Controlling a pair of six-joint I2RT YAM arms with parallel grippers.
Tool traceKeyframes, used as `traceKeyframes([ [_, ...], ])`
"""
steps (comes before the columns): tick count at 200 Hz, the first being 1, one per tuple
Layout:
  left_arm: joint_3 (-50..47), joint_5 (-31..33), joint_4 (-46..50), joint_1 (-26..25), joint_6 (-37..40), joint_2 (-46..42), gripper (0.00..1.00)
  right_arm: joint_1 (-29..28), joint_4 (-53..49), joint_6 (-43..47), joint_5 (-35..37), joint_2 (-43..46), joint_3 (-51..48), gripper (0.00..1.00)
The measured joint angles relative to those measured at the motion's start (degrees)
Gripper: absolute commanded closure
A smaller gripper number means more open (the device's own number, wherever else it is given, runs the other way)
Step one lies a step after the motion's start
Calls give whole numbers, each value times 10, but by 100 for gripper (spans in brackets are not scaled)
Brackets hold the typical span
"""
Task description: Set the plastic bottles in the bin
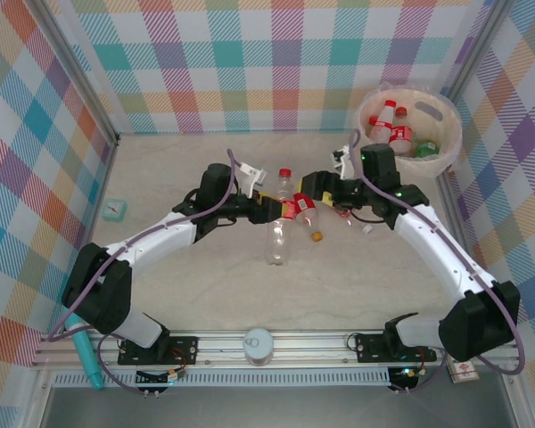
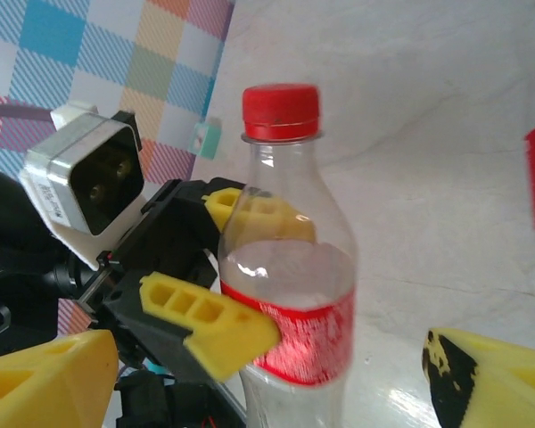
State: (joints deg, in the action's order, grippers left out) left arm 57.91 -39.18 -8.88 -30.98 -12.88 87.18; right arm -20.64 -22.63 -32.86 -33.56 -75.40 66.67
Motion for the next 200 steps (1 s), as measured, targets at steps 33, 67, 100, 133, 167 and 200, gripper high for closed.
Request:
traceKeyframes([
  [33, 0, -35, -52, 0, -34, 15, 45, -7, 23, -14, 1, -37, 0, 12],
  [67, 1, -49, -98, 0, -69, 31, 43, -12, 53, -32, -11, -70, 0, 17],
  [100, 7, -54, -112, -2, -77, 46, 42, -20, 77, -48, -26, -76, 0, 19],
  [133, 22, -58, -118, -5, -84, 50, 40, -23, 95, -60, -34, -88, 0, 31],
  [167, 23, -56, -118, -6, -87, 51, 39, -23, 107, -68, -45, -95, 0, 35],
  [200, 23, -50, -116, -6, -88, 52, 36, -23, 108, -72, -47, -98, 2, 50],
])
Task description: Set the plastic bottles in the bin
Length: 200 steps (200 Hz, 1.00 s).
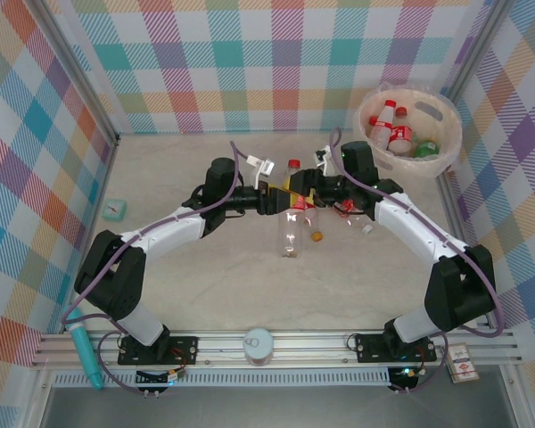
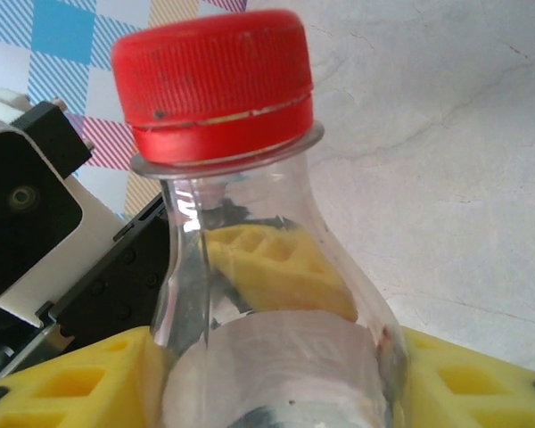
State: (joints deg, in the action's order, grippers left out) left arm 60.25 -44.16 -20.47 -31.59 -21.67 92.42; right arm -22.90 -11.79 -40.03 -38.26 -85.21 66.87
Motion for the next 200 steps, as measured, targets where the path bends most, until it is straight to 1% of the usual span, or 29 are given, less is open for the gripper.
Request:
traceKeyframes([
  [25, 2, 0, 0, 0, 0, 0, 24, -1, -4, 4, 2, 0, 4, 55],
  [33, 5, 1, 1, 0, 1, 0, 17, -1, -9, 4, 6, 0, 9, 56],
  [47, 7, 1, -1, 0, 3, 0, 1, 0, -19, 4, 18, 0, 18, 57],
  [49, 7, 0, -1, 0, 8, 0, 0, 0, -20, 4, 20, 0, 19, 58],
  [67, 5, 1, 1, 1, 5, -3, 0, 8, -43, 9, 39, 3, 38, 59],
  [87, -17, 1, -1, 7, 5, -29, 0, 25, -95, 34, 82, 19, 79, 60],
  [106, -28, 8, 1, 12, 4, -49, 0, 51, -148, 69, 144, 48, 140, 61],
  [126, -22, 33, 15, 14, -9, -42, 0, 75, -185, 111, 224, 82, 215, 61],
  [139, -5, 54, 28, 14, -28, -17, 0, 86, -196, 141, 286, 106, 256, 61],
  [155, 20, 96, 40, 14, -61, 28, 1, 93, -195, 182, 364, 132, 285, 61],
  [174, 48, 142, 59, 13, -104, 88, 0, 104, -181, 233, 454, 150, 297, 61],
  [200, 85, 207, 93, 4, -142, 158, 0, 135, -147, 303, 552, 140, 303, 61],
])
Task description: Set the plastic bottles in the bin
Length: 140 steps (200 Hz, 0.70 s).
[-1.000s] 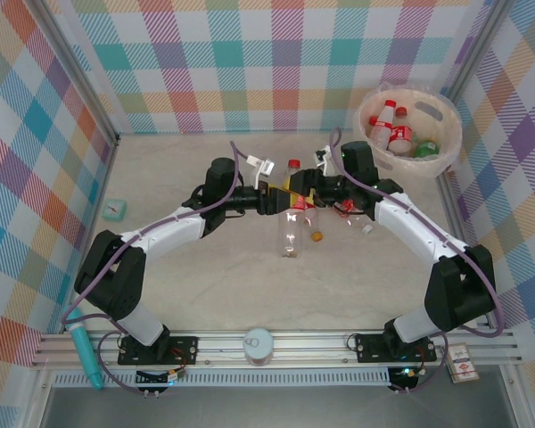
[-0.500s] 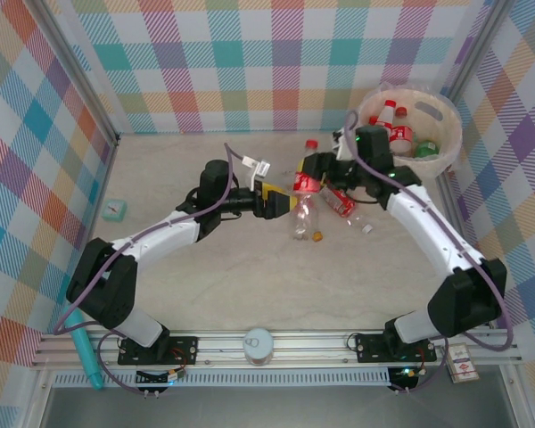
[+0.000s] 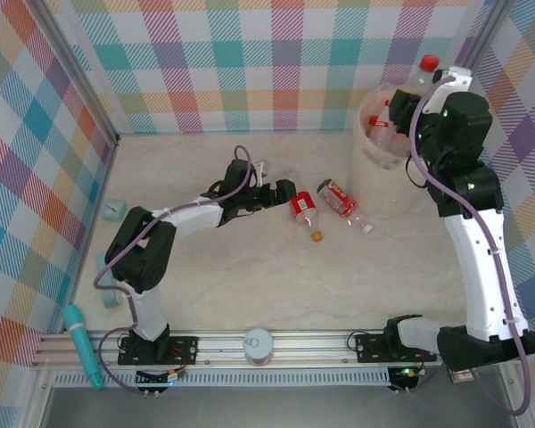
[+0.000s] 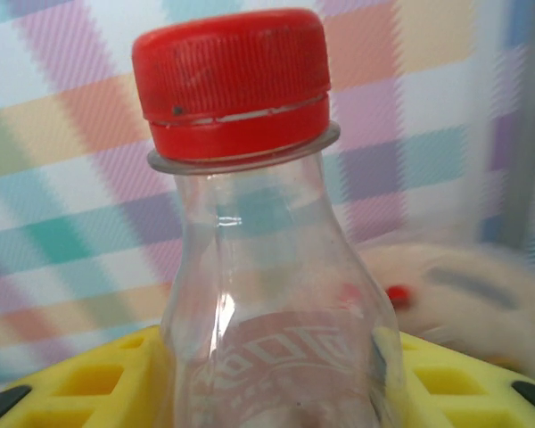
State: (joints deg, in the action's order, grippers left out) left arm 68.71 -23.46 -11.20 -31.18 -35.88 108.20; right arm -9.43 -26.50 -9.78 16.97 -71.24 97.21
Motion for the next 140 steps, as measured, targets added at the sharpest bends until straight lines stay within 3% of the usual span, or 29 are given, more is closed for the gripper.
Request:
traceKeyframes([
  [49, 87, 73, 38, -29, -20, 95, 0, 66, 30, 75, 78, -65, 5, 61],
  [106, 140, 92, 56, -34, -19, 156, 8, 108, 28, 70, 57, -132, 20, 61],
  [140, 147, 112, 72, -36, -5, 160, 18, 113, 11, 61, 39, -178, 21, 61],
])
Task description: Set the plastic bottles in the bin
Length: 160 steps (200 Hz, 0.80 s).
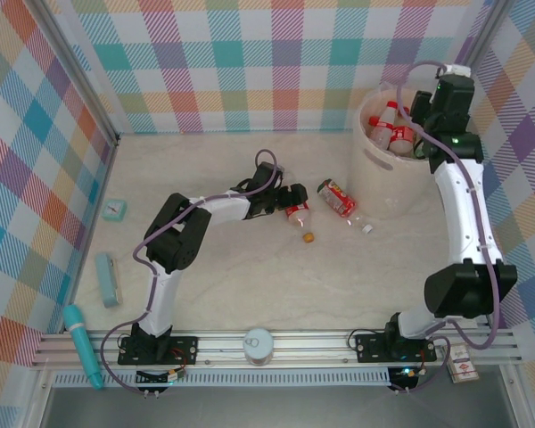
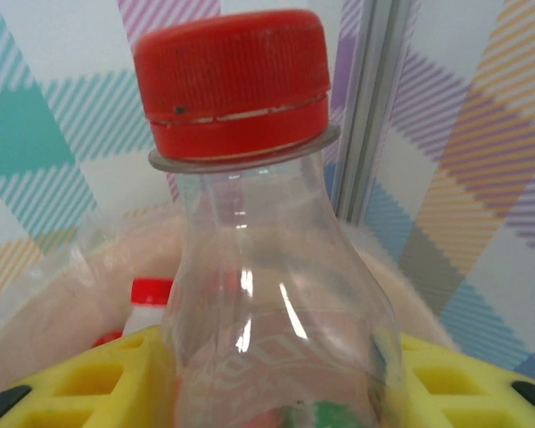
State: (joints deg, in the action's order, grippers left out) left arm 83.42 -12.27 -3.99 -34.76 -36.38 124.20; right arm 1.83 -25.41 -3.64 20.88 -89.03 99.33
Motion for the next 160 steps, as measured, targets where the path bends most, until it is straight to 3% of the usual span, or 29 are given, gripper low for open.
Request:
traceKeyframes([
  [49, 1, 14, 7, 0, 14, 0, 29, 1, -45, -14, -3, -69, 19, 57],
  [85, -5, 25, 13, 0, 33, -11, 33, 4, -57, -29, 1, -104, 18, 49],
  [103, -17, 30, 25, 0, 45, -29, 33, 6, -59, -34, 7, -114, 19, 42],
  [135, -30, 29, 32, 0, 59, -77, 34, 10, -96, -37, 4, -131, 54, 19],
  [160, -43, 21, 25, 0, 66, -127, 34, 7, -155, -37, -20, -134, 108, 12],
])
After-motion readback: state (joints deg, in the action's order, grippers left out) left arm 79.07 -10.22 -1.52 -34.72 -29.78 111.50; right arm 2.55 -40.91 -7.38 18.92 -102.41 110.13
